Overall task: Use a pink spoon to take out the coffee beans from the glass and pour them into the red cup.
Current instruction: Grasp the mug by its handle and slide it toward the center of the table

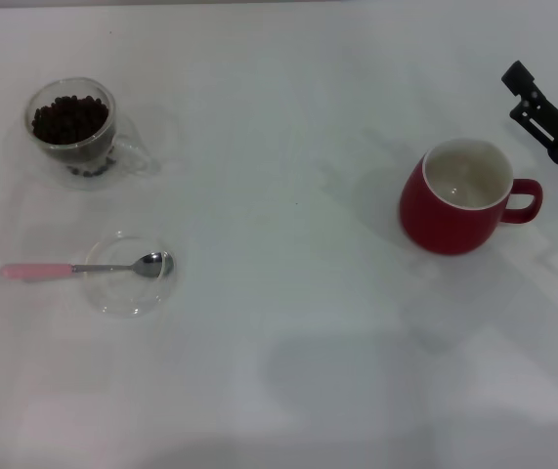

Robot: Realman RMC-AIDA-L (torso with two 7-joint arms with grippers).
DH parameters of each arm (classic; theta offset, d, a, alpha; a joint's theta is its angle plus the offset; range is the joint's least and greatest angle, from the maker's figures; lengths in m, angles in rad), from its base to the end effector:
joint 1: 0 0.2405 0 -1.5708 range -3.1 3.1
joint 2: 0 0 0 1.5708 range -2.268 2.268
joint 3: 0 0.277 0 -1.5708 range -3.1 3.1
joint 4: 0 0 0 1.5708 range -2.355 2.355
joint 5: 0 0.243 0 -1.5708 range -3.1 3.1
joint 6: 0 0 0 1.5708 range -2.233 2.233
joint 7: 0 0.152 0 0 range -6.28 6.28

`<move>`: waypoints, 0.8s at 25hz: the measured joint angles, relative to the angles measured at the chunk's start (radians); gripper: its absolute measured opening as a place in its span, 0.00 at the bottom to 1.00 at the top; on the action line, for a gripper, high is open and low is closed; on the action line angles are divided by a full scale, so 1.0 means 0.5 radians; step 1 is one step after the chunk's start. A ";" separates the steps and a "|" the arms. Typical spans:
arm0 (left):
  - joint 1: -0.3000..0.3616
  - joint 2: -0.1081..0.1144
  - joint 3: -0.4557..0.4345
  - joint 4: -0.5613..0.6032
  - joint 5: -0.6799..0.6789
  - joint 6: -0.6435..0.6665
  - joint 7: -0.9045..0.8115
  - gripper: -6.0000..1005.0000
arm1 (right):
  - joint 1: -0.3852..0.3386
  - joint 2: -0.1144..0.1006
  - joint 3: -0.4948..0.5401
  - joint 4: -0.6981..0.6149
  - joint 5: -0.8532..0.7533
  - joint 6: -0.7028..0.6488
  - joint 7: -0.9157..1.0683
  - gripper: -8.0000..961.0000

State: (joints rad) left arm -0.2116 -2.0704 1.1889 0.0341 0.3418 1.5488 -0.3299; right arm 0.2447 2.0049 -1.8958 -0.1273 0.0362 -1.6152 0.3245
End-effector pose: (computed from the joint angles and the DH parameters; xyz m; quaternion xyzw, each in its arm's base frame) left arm -0.4156 0.2525 0.0003 -0.6601 -0.2103 -0.3518 0.6295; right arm 0.3699 0.2705 -0.0140 -0.7609 0.1105 0.3971 0.5012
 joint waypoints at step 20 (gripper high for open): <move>-0.096 0.000 0.000 0.023 0.115 -0.083 0.057 0.88 | 0.051 0.001 -0.003 -0.003 -0.002 0.051 -0.003 0.89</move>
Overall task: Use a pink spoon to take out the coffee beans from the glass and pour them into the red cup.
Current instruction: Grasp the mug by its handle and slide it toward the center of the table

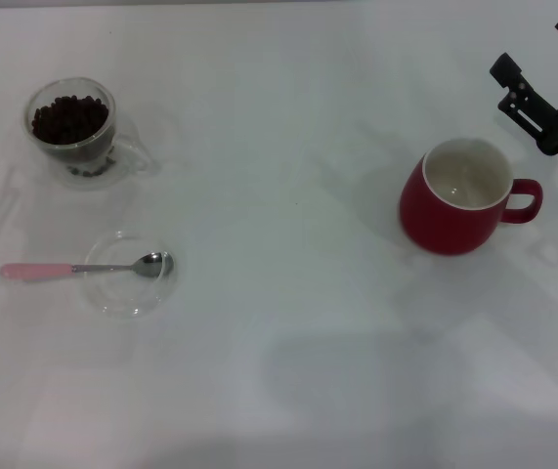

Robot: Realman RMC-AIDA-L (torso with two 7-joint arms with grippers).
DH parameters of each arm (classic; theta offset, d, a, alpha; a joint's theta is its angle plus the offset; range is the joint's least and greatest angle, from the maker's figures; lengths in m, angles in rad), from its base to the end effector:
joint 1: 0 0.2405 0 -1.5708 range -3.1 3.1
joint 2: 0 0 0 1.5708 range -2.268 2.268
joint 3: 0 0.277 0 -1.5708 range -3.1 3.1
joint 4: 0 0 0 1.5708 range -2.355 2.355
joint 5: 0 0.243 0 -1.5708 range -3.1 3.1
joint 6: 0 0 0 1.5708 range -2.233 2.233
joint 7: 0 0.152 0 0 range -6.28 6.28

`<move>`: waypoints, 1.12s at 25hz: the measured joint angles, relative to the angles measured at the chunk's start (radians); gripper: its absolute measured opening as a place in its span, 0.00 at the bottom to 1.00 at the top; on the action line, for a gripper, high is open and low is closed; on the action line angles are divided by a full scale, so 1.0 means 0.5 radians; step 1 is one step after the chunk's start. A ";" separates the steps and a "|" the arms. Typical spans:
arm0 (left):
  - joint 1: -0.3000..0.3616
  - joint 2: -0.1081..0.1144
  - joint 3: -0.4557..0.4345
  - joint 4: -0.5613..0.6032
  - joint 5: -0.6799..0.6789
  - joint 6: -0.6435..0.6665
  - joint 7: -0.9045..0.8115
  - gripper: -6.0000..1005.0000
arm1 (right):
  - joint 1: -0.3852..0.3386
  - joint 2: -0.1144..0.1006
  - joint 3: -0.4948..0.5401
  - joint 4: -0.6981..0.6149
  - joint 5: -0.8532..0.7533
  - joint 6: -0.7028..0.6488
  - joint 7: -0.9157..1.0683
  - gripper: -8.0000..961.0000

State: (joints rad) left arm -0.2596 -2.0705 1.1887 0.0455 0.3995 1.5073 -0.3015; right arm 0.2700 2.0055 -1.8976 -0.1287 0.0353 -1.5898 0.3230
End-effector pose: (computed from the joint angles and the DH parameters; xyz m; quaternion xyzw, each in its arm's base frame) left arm -0.4028 0.2748 -0.0087 -0.6905 -0.1891 -0.3445 0.6073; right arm 0.3654 0.2812 -0.0165 -0.7657 0.1075 0.3940 0.4970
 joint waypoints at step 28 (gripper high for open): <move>0.066 -0.017 -0.018 -0.018 -0.045 0.035 0.008 0.88 | -0.254 -0.017 0.005 0.103 0.010 -0.090 -0.009 0.87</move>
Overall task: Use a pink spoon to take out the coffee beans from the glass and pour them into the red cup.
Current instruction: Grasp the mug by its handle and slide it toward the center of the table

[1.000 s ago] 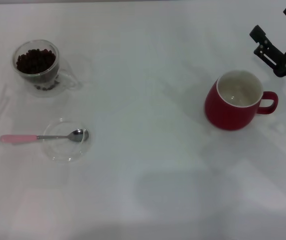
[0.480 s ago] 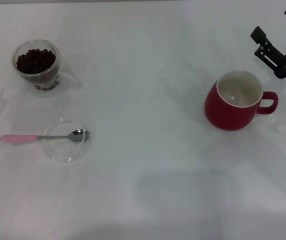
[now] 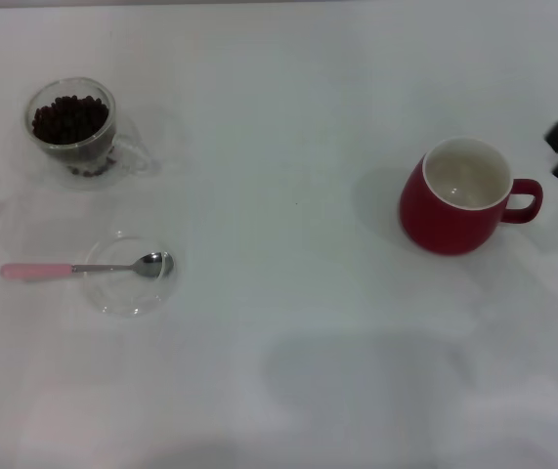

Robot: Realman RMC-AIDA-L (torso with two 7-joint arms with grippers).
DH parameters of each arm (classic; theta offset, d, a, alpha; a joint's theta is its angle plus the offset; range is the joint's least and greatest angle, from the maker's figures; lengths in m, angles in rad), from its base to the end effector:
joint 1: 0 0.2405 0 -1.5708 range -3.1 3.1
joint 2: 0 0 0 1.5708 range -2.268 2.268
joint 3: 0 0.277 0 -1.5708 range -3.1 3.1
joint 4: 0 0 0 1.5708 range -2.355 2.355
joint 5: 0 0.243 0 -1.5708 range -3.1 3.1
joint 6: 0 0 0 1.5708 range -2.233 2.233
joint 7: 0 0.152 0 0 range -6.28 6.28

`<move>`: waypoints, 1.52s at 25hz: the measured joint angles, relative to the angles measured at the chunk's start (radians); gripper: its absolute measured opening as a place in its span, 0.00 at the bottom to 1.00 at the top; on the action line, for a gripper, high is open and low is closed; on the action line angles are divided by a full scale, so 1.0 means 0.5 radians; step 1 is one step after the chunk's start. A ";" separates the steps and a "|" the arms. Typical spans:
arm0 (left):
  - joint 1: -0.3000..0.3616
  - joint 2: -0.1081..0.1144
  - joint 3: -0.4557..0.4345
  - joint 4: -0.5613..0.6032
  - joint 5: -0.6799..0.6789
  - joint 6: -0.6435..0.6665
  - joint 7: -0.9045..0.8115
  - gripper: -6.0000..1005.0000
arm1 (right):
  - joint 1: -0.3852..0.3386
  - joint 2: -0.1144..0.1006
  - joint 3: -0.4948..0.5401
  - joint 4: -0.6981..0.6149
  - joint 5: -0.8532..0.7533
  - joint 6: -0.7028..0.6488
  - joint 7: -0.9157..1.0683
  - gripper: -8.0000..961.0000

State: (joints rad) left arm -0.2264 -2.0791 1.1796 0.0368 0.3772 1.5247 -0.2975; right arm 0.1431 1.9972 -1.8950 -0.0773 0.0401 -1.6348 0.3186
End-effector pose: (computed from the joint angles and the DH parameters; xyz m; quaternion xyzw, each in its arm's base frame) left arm -0.4107 0.2590 -0.0085 -0.6749 -0.2027 -0.3406 0.6224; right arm 0.4058 0.2224 -0.0092 -0.7573 0.1534 0.3548 0.5263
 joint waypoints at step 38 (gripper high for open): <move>-0.048 -0.002 0.000 0.014 -0.006 -0.026 -0.002 0.88 | 0.003 0.031 -0.049 -0.007 -0.119 0.713 0.010 0.85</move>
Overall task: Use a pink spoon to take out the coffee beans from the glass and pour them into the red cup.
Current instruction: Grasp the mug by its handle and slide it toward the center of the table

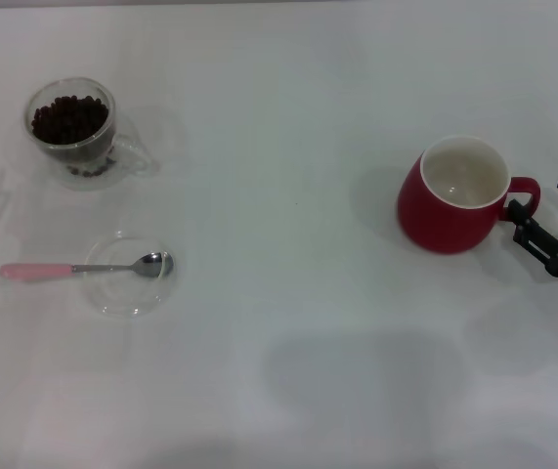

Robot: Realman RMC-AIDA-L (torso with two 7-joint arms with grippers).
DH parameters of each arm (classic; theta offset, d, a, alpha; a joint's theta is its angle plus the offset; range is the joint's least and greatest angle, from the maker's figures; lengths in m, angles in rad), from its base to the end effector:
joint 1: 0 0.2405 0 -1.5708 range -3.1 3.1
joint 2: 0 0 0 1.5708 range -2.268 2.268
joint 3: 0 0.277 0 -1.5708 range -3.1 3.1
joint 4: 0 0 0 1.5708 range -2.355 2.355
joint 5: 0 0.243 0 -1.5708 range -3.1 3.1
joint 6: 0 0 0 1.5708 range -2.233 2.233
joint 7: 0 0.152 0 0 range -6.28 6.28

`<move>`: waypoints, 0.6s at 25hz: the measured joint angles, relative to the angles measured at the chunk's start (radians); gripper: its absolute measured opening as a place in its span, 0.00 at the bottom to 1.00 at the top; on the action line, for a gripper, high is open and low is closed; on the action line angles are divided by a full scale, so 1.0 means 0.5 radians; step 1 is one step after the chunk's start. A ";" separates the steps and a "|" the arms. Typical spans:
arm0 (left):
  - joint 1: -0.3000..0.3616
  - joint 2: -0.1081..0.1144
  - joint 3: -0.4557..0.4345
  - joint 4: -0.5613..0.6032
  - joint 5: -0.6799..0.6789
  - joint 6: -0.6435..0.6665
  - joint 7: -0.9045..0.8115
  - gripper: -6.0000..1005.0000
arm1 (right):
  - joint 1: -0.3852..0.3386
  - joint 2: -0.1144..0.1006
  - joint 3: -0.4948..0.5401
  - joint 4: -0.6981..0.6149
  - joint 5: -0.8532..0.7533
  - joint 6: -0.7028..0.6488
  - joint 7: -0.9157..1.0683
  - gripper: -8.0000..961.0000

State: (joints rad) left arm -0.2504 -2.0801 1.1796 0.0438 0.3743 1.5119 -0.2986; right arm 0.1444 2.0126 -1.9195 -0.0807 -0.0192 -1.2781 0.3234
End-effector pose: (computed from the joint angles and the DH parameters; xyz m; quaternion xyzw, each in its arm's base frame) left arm -0.4051 0.2706 -0.0084 -0.6768 -0.1968 -0.3457 0.6194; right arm 0.4451 0.2235 -0.0495 -0.7996 0.2536 0.2158 0.4997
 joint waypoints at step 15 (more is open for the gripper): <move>-0.002 0.000 0.000 0.002 0.000 -0.002 0.002 0.88 | 0.007 0.000 -0.014 -0.017 -0.014 -0.026 0.001 0.45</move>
State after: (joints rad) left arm -0.2515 -2.0801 1.1797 0.0445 0.3743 1.5109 -0.2975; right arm 0.1476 2.0126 -1.9262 -0.0891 -0.0263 -1.2909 0.3240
